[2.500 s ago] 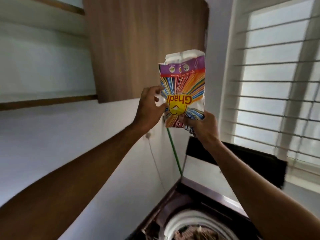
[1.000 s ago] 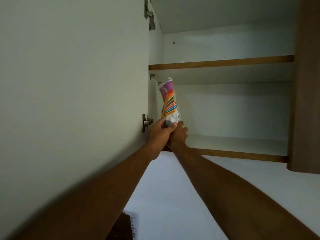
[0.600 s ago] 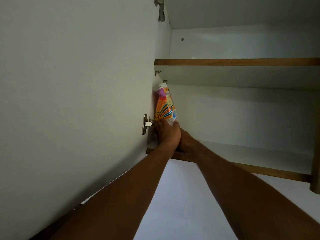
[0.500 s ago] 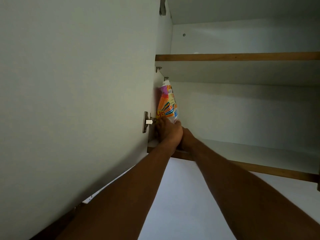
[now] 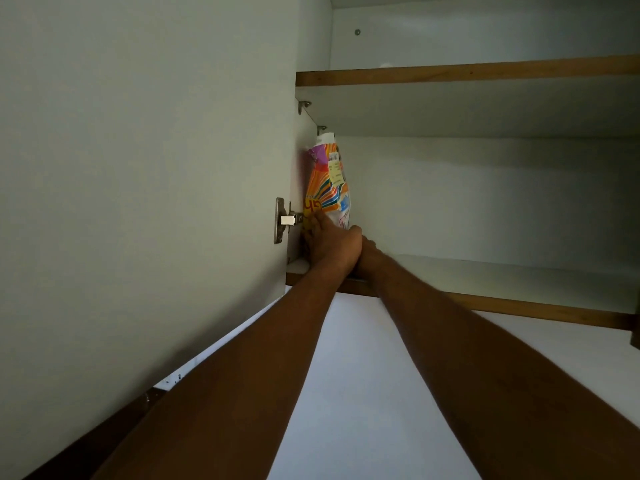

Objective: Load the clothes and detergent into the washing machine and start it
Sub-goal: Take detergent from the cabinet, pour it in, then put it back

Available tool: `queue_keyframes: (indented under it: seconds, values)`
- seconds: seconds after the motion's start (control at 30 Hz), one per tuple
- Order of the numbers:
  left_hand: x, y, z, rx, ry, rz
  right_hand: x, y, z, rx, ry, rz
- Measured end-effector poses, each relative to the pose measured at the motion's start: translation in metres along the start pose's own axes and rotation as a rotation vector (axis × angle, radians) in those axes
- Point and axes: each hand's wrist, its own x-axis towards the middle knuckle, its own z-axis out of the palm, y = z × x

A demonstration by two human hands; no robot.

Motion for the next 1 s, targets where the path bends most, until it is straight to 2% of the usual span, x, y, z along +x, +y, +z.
queue_keyframes:
  seconds: [0.03,0.1,0.23,0.3,0.37,0.5,0.7,0.83,1.0]
  values:
    - [0.000,0.000,0.000,0.007,0.005,0.004,-0.034,-0.022,-0.012,-0.098,-0.030,-0.026]
    - [-0.002,0.002,-0.003,0.048,0.014,0.010,-0.063,-0.043,-0.024,-0.144,-0.005,-0.005]
    - [-0.003,0.004,-0.005,0.094,0.020,0.023,0.000,0.002,-0.012,0.014,-0.072,-0.015]
    - [-0.007,0.006,-0.006,0.058,0.011,0.039,-0.024,-0.009,-0.023,0.066,-0.068,-0.038]
    - [-0.012,0.008,-0.010,-0.030,0.020,0.042,-0.093,-0.050,-0.045,-0.007,0.005,-0.052]
    - [-0.021,0.010,-0.009,-0.095,0.088,0.022,-0.123,-0.052,-0.063,-0.048,0.202,0.058]
    - [-0.036,0.014,-0.016,-0.148,0.268,0.050,-0.154,-0.051,-0.076,0.120,0.470,0.101]
    - [-0.064,0.025,-0.025,-0.237,0.248,0.177,-0.189,-0.043,-0.083,0.097,0.561,-0.013]
    - [-0.117,0.043,-0.026,-0.218,-0.001,0.536,-0.235,-0.019,-0.107,-0.097,0.633,-0.071]
